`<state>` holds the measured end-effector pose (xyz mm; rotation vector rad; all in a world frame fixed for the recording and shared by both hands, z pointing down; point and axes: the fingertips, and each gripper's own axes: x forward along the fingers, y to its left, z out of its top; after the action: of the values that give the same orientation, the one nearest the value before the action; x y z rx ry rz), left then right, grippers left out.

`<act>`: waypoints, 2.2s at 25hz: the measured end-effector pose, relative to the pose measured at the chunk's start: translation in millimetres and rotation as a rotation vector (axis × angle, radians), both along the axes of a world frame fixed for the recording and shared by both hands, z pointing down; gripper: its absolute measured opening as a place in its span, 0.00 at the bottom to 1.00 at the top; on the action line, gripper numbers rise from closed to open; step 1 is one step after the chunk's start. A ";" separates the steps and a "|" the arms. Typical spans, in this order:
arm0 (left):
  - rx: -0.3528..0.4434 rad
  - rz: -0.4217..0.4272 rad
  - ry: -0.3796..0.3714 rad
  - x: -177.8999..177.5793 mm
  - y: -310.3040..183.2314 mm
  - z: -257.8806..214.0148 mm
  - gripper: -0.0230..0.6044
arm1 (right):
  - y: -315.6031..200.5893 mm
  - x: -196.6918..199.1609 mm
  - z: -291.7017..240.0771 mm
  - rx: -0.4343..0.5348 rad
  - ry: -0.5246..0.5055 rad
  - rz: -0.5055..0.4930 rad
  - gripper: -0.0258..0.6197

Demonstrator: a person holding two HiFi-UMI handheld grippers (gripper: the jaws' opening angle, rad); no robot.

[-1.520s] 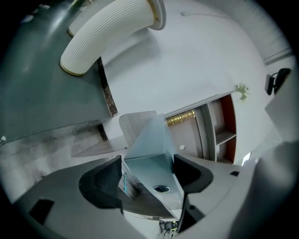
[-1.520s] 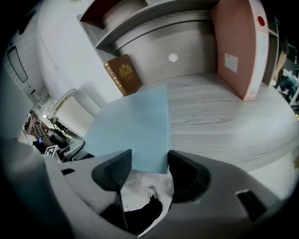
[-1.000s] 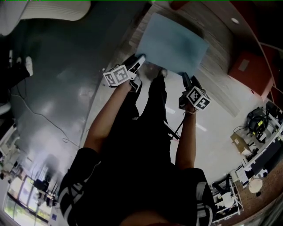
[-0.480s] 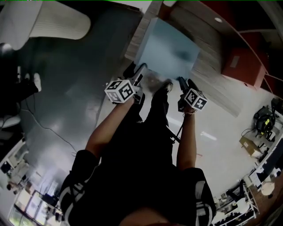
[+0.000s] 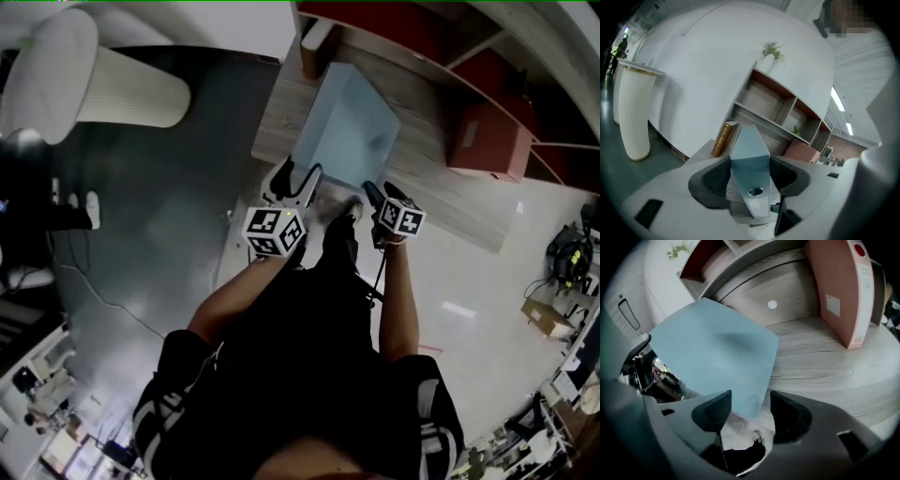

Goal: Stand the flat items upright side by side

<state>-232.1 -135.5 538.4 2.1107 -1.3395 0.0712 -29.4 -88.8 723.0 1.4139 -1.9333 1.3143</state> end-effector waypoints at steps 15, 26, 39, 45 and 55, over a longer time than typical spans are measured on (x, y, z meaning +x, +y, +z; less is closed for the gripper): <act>0.205 0.186 -0.146 112.9 15.4 -55.5 0.45 | -18.0 27.6 -16.8 0.115 0.024 -0.083 0.42; 0.245 0.252 -0.189 142.0 32.3 -55.8 0.45 | -11.5 35.4 -8.6 0.113 -0.020 -0.066 0.41; 0.261 0.304 -0.182 152.6 40.1 -58.2 0.45 | -9.2 38.8 -16.5 0.145 -0.032 -0.039 0.42; 0.267 0.365 -0.172 156.3 46.2 -56.5 0.47 | -7.7 40.5 -30.3 0.169 -0.046 -0.004 0.42; 0.292 0.378 -0.116 134.8 45.9 -68.2 0.47 | 2.8 50.7 -68.1 0.235 0.008 0.079 0.42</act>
<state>-97.3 -89.7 470.2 2.6236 -1.0459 0.1659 21.3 -86.0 654.9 1.6174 -2.1020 1.1418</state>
